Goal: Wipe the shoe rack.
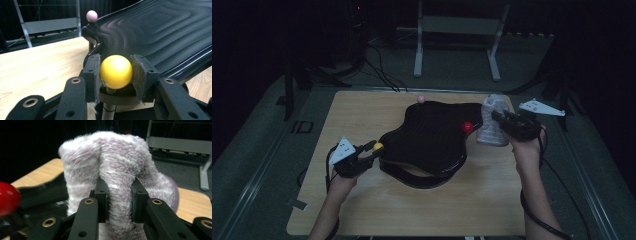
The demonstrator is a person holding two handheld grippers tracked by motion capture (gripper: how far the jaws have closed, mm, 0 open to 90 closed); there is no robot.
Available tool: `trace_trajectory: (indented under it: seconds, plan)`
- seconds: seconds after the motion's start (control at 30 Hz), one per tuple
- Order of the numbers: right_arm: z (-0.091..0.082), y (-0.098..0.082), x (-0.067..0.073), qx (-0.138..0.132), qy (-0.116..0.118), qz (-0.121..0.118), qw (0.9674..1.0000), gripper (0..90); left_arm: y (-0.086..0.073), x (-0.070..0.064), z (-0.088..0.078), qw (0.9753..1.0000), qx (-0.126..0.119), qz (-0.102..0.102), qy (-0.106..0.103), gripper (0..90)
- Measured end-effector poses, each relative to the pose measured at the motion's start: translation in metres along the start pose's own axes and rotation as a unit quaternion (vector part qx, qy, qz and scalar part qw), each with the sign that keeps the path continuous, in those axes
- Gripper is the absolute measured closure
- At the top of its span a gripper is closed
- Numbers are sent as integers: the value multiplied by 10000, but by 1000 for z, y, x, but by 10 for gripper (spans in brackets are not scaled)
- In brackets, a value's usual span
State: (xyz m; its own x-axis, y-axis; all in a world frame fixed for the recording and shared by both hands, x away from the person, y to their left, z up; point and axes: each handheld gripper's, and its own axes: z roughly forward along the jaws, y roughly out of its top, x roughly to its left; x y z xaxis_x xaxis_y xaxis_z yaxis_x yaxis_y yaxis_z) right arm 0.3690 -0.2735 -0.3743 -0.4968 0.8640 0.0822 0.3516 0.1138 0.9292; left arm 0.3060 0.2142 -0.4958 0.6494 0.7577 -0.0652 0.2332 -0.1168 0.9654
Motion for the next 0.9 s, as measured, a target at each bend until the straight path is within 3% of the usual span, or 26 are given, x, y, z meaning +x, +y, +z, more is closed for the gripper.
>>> trace_trajectory:
  seconds: [0.2,0.4,0.5,0.67,0.77,0.9]
  plan:
    - [-2,-21,-10,140,16,273,9995,731,0,0,0,10000,-12,-17,-7,602]
    - [-22,11,-18,-415,-86,230,9988,729,0,1,0,10000,6,-2,-14,602]
    - [-20,24,-23,-486,-110,287,9983,730,0,1,0,10000,16,19,-7,601]
    - [0,26,-13,-229,8,58,9997,730,0,1,0,10000,3,11,-19,602]
    - [15,16,-9,54,-123,-87,9999,733,0,1,0,10000,6,4,-10,602]
    - [18,0,-16,86,-216,116,9997,738,0,0,0,10000,-8,-11,-3,602]
